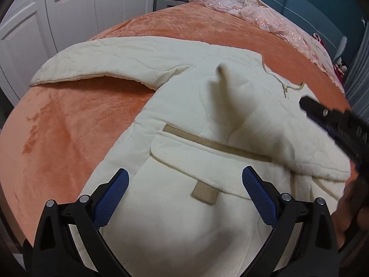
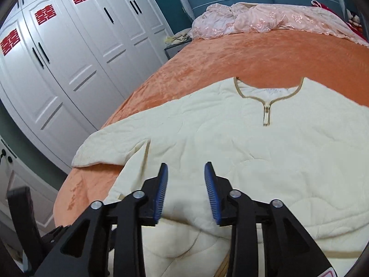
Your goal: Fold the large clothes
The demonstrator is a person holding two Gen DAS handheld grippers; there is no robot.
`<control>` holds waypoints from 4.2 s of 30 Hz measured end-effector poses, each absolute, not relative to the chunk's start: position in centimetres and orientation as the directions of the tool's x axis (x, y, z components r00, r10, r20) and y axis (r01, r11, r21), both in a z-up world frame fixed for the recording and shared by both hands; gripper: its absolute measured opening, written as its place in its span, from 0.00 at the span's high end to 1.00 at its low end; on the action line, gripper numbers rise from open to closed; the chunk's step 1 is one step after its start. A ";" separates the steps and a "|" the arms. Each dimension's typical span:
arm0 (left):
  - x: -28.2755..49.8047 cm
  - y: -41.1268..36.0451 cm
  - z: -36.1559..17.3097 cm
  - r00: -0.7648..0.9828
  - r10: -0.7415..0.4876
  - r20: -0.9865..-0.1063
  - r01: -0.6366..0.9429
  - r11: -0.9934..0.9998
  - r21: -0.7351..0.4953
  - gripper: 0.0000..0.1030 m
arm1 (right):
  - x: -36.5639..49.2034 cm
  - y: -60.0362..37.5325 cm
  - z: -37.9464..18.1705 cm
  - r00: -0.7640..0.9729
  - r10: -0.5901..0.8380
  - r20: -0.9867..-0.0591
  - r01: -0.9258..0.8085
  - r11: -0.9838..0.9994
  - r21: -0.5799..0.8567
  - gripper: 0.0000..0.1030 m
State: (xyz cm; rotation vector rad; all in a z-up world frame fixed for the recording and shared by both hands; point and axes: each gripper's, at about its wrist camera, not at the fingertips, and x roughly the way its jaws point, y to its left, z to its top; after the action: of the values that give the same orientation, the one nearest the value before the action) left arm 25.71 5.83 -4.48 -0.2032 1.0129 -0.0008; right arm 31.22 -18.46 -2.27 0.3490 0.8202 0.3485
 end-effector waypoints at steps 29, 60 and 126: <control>35.6 3.5 -3.4 0.596 -0.118 -0.794 -0.078 0.976 -0.204 0.94 | 26.8 -38.0 -6.5 0.771 0.104 -0.629 0.300 0.811 0.502 0.90; 33.4 0.1 -10.2 0.675 0.103 -0.730 -0.047 0.994 0.097 0.90 | 29.5 -20.6 -8.6 0.655 0.058 -0.753 0.135 0.972 0.192 0.75; 30.1 -11.5 6.3 0.588 -0.545 -0.598 0.402 0.838 -0.369 0.26 | 17.5 -25.4 -6.1 0.735 0.022 -0.678 0.215 0.941 0.263 0.42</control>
State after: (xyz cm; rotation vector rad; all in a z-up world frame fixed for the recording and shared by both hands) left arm 30.14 -11.46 6.33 -0.2035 0.7630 -0.5558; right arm 17.47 -25.38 -6.06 0.3378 0.7409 -0.1082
